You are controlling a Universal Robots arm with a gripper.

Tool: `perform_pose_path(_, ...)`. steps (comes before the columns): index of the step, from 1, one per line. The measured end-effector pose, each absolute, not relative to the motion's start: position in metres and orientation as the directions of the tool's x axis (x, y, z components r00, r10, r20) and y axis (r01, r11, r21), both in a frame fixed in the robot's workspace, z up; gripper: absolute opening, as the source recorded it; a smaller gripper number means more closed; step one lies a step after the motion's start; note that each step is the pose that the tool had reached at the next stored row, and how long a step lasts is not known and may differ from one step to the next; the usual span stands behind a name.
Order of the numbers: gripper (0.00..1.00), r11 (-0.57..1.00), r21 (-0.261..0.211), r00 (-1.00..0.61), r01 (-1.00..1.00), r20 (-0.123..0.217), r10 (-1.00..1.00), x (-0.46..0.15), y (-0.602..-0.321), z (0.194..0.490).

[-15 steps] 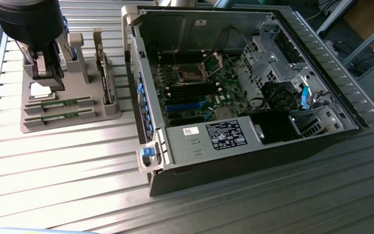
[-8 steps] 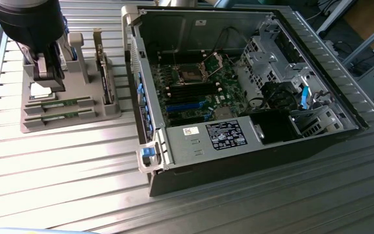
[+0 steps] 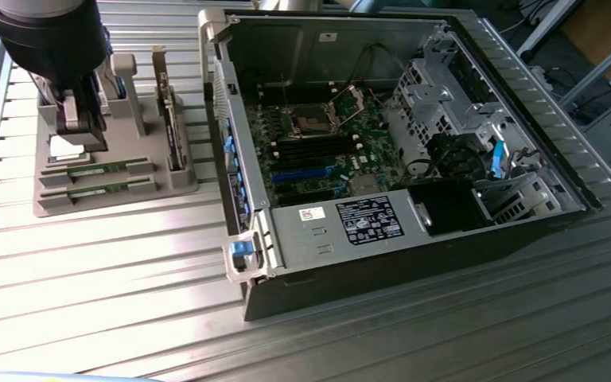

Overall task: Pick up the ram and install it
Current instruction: 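Pick up the ram and move it above insertion slot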

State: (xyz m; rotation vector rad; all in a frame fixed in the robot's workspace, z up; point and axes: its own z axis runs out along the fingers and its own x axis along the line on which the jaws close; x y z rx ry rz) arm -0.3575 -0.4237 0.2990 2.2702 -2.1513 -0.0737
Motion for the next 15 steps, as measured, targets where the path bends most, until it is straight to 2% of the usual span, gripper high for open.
perform_pose_path(15, 0.36, -0.054, 0.042, 0.053, -0.998, -0.025, -0.998, -0.3573, -0.4237, 0.2939)
